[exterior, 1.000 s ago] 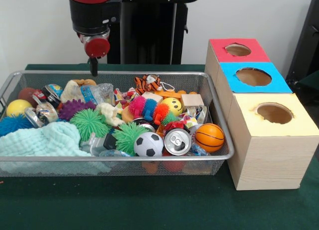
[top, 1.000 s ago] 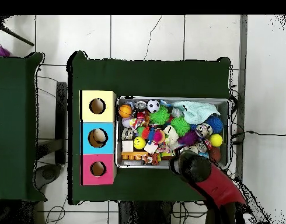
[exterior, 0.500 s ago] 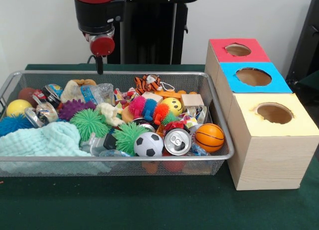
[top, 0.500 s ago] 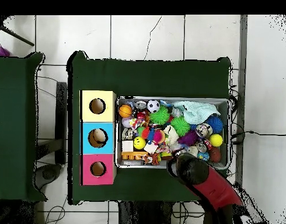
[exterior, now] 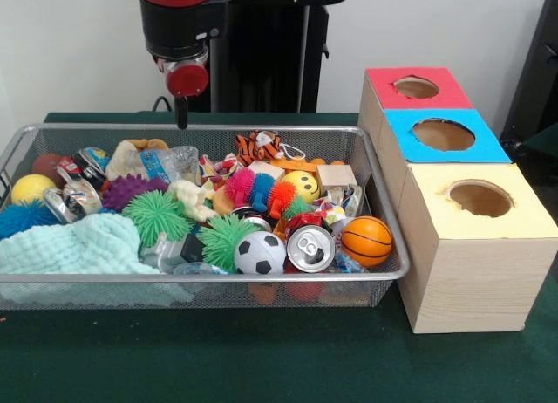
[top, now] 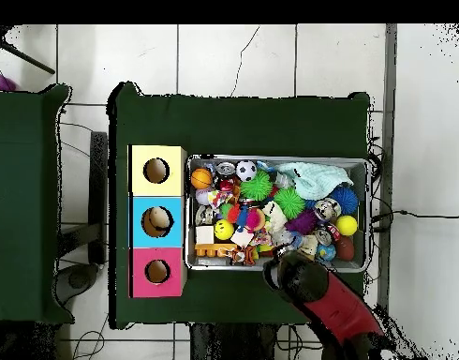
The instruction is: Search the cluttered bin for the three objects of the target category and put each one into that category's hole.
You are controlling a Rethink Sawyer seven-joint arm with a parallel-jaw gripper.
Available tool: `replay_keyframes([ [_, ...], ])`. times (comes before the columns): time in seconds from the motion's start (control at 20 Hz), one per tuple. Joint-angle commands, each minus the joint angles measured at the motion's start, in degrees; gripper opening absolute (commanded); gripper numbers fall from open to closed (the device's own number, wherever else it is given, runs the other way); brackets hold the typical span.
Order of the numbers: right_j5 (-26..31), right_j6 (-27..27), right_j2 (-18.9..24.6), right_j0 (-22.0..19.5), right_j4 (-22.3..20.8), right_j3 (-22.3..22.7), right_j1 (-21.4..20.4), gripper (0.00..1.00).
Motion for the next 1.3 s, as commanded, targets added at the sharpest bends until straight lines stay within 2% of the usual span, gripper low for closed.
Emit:
replay_keyframes([
  [0.05,-5.5,11.8,6.2,0.0,3.0,3.8,0.1,0.0],
  [0.35,-7.4,11.8,5.7,1.3,2.6,4.6,-0.1,0.0],
  [0.45,-6.5,11.7,5.7,1.7,2.6,6.1,-2.1,0.0],
  [1.05,-7.1,13.6,6.0,5.0,4.2,11.3,-6.5,0.0],
  [1.15,-7.6,14.3,6.2,6.2,4.6,12.9,-7.5,0.0],
  [1.3,-5.7,13.4,4.3,8.8,4.4,12.9,-9.4,0.0],
])
